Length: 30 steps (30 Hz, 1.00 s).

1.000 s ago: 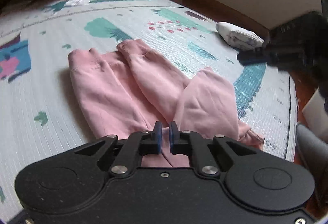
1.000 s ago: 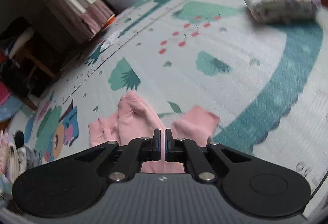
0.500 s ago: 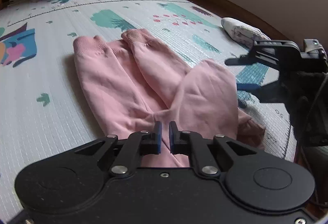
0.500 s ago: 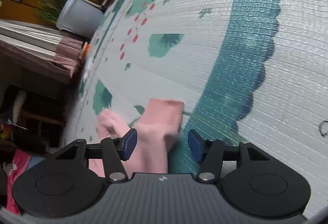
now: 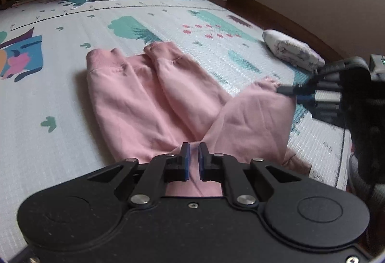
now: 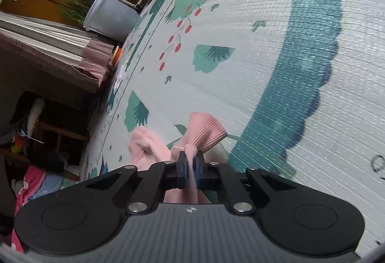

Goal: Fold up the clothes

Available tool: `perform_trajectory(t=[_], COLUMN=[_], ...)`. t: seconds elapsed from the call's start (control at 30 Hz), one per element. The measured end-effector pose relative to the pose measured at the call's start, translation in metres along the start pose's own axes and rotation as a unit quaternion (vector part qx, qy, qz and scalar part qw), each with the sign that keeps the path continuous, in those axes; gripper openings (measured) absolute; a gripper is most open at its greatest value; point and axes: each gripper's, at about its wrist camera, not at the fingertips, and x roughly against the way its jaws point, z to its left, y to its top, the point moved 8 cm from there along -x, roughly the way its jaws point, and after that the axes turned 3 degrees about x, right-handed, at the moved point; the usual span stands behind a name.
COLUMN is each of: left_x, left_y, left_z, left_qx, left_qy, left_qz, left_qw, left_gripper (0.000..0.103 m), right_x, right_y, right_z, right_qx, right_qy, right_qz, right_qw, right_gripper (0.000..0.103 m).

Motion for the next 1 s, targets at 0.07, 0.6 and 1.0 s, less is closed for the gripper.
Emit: perform_trajectory(t=[0.07,0.6,1.0], left_x=[-0.004,-0.031,-0.03], left_y=[0.002,-0.006,-0.006], left_z=[0.002,-0.002,0.003], left_qx=[0.016,0.002,0.031], left_qy=[-0.002,0.014,0.006], left_qz=[0.0,0.03,0.026], left_qw=[0.9999,0.9994,0.9992], left_gripper=[0.007,0.005,0.005], right_x=[0.003,0.02,0.006], right_y=[-0.002,-0.004,-0.033], right_z=[-0.003,0.028,0.139], right_qx=[-0.004,0.035,0.113], right_qy=[-0.003,0.017,0.068], right_qz=[0.0,-0.004,0.018], right_qw=[1.0,0.999,0.991], right_gripper=[0.009,0.009,0.009])
